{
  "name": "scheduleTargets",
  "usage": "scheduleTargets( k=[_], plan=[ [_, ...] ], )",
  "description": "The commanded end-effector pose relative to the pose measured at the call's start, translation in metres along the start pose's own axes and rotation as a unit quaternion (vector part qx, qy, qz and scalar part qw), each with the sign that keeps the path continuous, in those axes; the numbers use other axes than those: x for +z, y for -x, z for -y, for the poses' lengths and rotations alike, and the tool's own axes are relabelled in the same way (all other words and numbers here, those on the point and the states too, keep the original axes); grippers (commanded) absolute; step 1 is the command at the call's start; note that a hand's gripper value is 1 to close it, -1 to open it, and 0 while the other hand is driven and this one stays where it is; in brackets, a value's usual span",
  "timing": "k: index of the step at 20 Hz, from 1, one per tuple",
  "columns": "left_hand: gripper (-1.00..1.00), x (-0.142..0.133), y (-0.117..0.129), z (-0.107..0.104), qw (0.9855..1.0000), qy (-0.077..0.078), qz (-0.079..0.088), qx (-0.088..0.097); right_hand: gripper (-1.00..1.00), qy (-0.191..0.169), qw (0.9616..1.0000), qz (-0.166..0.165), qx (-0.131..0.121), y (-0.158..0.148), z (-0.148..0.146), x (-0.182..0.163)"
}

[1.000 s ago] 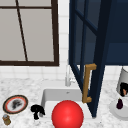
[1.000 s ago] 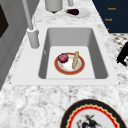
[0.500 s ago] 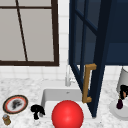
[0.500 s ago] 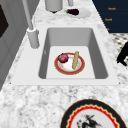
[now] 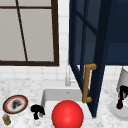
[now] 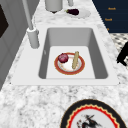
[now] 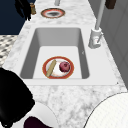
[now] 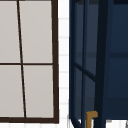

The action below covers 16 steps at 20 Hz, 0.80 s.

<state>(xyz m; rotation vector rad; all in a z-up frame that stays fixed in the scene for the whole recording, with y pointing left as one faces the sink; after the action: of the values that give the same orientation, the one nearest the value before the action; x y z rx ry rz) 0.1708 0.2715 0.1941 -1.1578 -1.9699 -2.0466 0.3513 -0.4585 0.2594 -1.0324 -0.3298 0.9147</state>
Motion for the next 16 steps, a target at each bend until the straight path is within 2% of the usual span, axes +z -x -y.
scheduleTargets(
  k=[1,13,16],
  plan=[
    [0.0,0.0,0.0,0.0,1.0,0.0,0.0,0.0,1.0,0.011,0.9981,0.052,0.033,0.0,0.002,0.001],
    [0.0,0.0,0.0,0.0,1.0,0.0,0.0,0.0,1.0,0.03,0.9948,0.087,0.045,0.012,0.029,0.028],
    [0.0,0.0,0.0,0.0,1.0,0.0,0.0,0.0,1.0,0.014,0.9949,0.094,0.035,0.004,0.041,0.041]
  ],
)
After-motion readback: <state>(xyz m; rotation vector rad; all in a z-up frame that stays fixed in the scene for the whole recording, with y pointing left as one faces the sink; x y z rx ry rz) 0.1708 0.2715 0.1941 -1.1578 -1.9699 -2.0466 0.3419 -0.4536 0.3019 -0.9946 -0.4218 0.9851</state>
